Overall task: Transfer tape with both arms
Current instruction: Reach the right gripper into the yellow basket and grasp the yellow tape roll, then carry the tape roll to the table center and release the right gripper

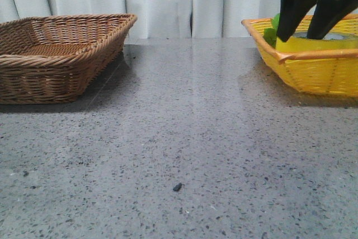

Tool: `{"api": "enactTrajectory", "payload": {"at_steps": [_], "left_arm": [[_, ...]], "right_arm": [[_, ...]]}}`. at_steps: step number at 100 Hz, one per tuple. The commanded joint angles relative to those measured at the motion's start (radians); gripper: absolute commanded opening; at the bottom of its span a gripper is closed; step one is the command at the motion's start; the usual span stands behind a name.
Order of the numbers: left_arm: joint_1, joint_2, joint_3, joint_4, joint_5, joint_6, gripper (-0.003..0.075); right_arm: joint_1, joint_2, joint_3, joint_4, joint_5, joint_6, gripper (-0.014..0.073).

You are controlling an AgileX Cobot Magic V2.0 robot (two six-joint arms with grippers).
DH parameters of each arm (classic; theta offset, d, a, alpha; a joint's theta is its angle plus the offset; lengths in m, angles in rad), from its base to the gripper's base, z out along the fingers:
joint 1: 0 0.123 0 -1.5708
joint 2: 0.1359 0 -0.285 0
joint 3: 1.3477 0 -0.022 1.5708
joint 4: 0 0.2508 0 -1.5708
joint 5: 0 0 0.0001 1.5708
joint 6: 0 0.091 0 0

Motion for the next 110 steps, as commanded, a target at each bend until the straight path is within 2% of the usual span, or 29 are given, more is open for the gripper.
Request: {"api": "enactTrajectory", "payload": {"at_steps": [1, 7, 18, 24, 38, 58, 69, 83, 104, 110], "left_arm": [[-0.008, 0.009, -0.038, -0.021, -0.054, 0.0, 0.042], [-0.008, 0.009, -0.038, -0.021, -0.056, 0.0, 0.042], [-0.008, 0.009, -0.038, -0.021, -0.056, 0.0, 0.042], [-0.008, 0.009, -0.038, -0.021, -0.054, 0.0, 0.042], [-0.008, 0.009, -0.038, -0.021, -0.041, 0.0, 0.042], [-0.008, 0.009, -0.029, -0.021, -0.057, 0.0, 0.042], [-0.008, 0.009, -0.03, -0.021, -0.078, 0.0, 0.042], [-0.008, 0.009, -0.03, -0.021, -0.08, 0.0, 0.0419], [-0.008, 0.009, -0.03, -0.021, -0.068, 0.0, 0.0419], [-0.008, 0.009, -0.03, -0.021, -0.055, 0.0, 0.0419]], "right_arm": [[0.002, -0.015, -0.035, 0.009, -0.035, -0.001, 0.032], [0.002, 0.001, -0.035, 0.009, -0.028, -0.001, 0.024], [0.002, -0.007, -0.038, 0.009, -0.027, -0.001, -0.0079], [0.002, -0.029, -0.05, 0.009, -0.029, -0.001, -0.0047], [0.033, -0.121, -0.143, 0.009, -0.067, -0.001, -0.0046], [0.191, -0.189, -0.35, 0.042, -0.161, -0.001, -0.0046], [0.29, -0.153, -0.371, 0.045, -0.157, -0.001, -0.0046], [0.365, -0.044, -0.353, 0.043, -0.122, -0.001, -0.0046], [0.391, 0.104, -0.32, 0.023, -0.117, 0.001, -0.0041], [0.391, 0.12, -0.32, 0.02, -0.108, 0.004, -0.0004]]}}
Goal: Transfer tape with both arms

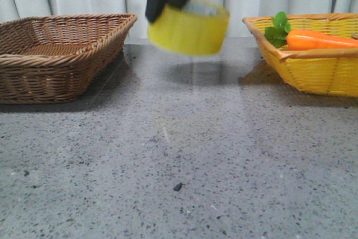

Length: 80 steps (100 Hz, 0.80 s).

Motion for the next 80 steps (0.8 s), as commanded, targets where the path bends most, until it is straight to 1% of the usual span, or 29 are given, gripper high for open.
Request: {"api": "enactTrajectory", "payload": {"at_steps": [1, 4, 11, 16, 23, 26, 28, 34, 39, 43, 44, 46, 49, 50, 51, 53, 54, 59, 68, 80], "left_arm": [[-0.008, 0.009, -0.029, -0.023, -0.042, -0.002, 0.0419], [-0.008, 0.009, -0.029, -0.023, -0.035, -0.002, 0.0419], [-0.008, 0.009, -0.029, -0.023, -0.017, -0.002, 0.0419], [-0.008, 0.009, -0.029, -0.023, -0.012, -0.002, 0.0419], [-0.008, 0.012, -0.029, -0.023, -0.012, -0.002, 0.0419], [-0.01, 0.017, -0.029, -0.023, -0.014, -0.002, 0.0419], [-0.012, 0.02, -0.029, -0.023, -0.019, -0.002, 0.0419], [-0.028, 0.041, -0.033, -0.023, -0.028, -0.002, 0.0419], [-0.045, 0.063, -0.048, -0.023, -0.03, -0.002, 0.0417], [-0.061, 0.085, -0.067, -0.023, -0.028, 0.001, 0.041], [-0.064, 0.089, -0.074, -0.023, -0.024, 0.005, 0.0407], [-0.072, 0.103, -0.082, -0.023, -0.022, 0.017, 0.0398], [-0.084, 0.122, -0.106, -0.023, -0.01, 0.037, 0.0384], [-0.09, 0.133, -0.112, -0.023, -0.008, 0.042, 0.0376], [-0.093, 0.138, -0.122, -0.023, -0.002, 0.053, 0.0372], [-0.102, 0.154, -0.133, -0.023, 0.002, 0.067, 0.0359], [-0.105, 0.164, -0.144, -0.023, 0.006, 0.071, 0.035], [-0.13, 0.203, -0.185, -0.023, 0.014, 0.086, 0.0318], [-0.172, 0.283, -0.265, -0.023, 0.014, 0.119, 0.0282], [-0.241, 0.41, -0.381, -0.023, 0.014, 0.149, 0.0278]], "right_arm": [[-0.002, -0.043, -0.032, -0.011, -0.051, -0.006, 0.0003], [-0.002, -0.042, -0.032, -0.011, -0.051, -0.006, 0.0038], [-0.002, -0.042, -0.034, -0.011, -0.048, -0.006, 0.0163], [-0.004, -0.042, -0.039, -0.012, -0.041, -0.006, 0.0285], [-0.01, -0.044, -0.05, -0.008, -0.002, -0.006, 0.0416], [-0.016, -0.046, -0.055, -0.008, 0.025, -0.006, 0.0444], [-0.022, -0.052, -0.057, -0.001, 0.044, -0.006, 0.0447], [-0.04, -0.075, -0.057, 0.02, 0.086, -0.006, 0.0416], [-0.049, -0.106, -0.057, 0.034, 0.116, -0.006, 0.0343], [-0.054, -0.142, -0.057, 0.04, 0.14, -0.006, 0.025], [-0.054, -0.149, -0.057, 0.04, 0.144, -0.006, 0.0214], [-0.054, -0.171, -0.057, 0.04, 0.153, -0.008, 0.0176], [-0.054, -0.204, -0.055, 0.04, 0.161, -0.013, 0.0072], [-0.054, -0.221, -0.053, 0.04, 0.165, -0.018, 0.005], [-0.054, -0.23, -0.052, 0.04, 0.165, -0.021, 0.0007], [-0.052, -0.258, -0.047, 0.043, 0.169, -0.028, -0.0036], [-0.05, -0.278, -0.044, 0.043, 0.169, -0.03, -0.0077], [-0.047, -0.339, -0.029, 0.043, 0.169, -0.033, -0.0057], [-0.038, -0.478, 0.018, 0.043, 0.156, -0.033, -0.0055], [-0.038, -0.667, 0.124, 0.024, 0.115, -0.033, -0.0055]]}}
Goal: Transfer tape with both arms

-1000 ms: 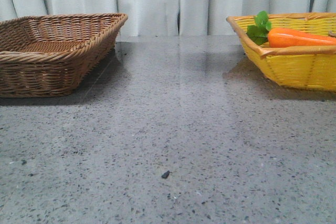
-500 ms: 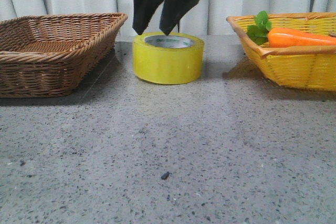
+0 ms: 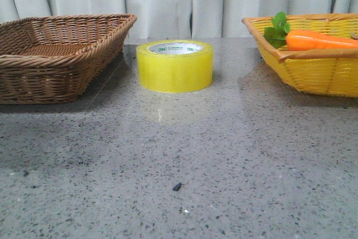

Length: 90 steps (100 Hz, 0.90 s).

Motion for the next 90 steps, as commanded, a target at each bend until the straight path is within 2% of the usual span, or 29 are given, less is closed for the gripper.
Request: {"api": "enactTrajectory", "payload": {"at_steps": [1, 25, 39, 46, 54, 65, 90], "left_arm": [[-0.055, 0.094, -0.117, -0.025, -0.052, 0.028, 0.0278], [-0.174, 0.397, -0.366, -0.025, -0.038, 0.03, 0.0278], [-0.209, 0.562, -0.509, -0.025, 0.014, 0.028, 0.0286], [-0.212, 0.638, -0.575, -0.025, 0.054, -0.011, 0.0321], [-0.212, 0.721, -0.64, -0.025, 0.102, -0.065, 0.0407], [-0.212, 0.814, -0.714, -0.018, 0.176, -0.066, 0.0498], [-0.214, 0.956, -0.777, -0.01, 0.246, -0.104, 0.0503]], "right_arm": [[0.0, -0.17, 0.056, -0.005, -0.071, -0.012, -0.0055], [-0.002, -0.535, 0.358, -0.127, -0.178, -0.004, -0.0055], [-0.002, -0.718, 0.501, -0.261, -0.259, 0.18, -0.0054], [-0.002, -0.799, 0.546, -0.33, -0.266, 0.259, -0.0054], [-0.002, -0.879, 0.582, -0.374, -0.272, 0.288, -0.0055], [-0.002, -0.938, 0.603, -0.395, -0.277, 0.29, -0.0055], [-0.002, -0.925, 0.603, -0.393, -0.219, 0.324, -0.0055]]}}
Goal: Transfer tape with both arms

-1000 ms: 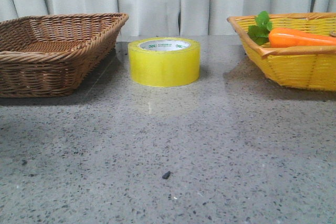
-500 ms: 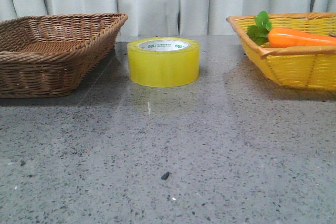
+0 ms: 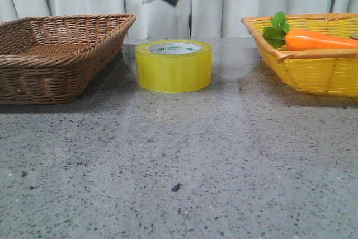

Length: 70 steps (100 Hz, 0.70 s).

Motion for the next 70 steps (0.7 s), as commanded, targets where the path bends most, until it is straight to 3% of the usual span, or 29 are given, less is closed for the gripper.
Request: {"api": "enactTrajectory", "payload": {"at_steps": [1, 54, 63, 70], "left_arm": [[-0.008, -0.008, -0.04, -0.017, -0.009, -0.023, 0.0503], [-0.008, 0.131, -0.042, 0.034, -0.024, -0.064, 0.0491], [-0.008, 0.133, -0.042, 0.032, -0.033, -0.064, 0.0398], [-0.008, 0.131, -0.049, 0.013, -0.037, -0.062, 0.0204]], "right_arm": [[-0.002, 0.03, -0.016, -0.021, -0.045, 0.03, -0.0055], [-0.002, 0.047, -0.009, -0.021, -0.009, 0.045, -0.0055], [-0.002, 0.047, -0.009, -0.021, -0.009, 0.045, -0.0055], [-0.002, 0.047, -0.009, -0.023, -0.009, 0.045, -0.0055]]}}
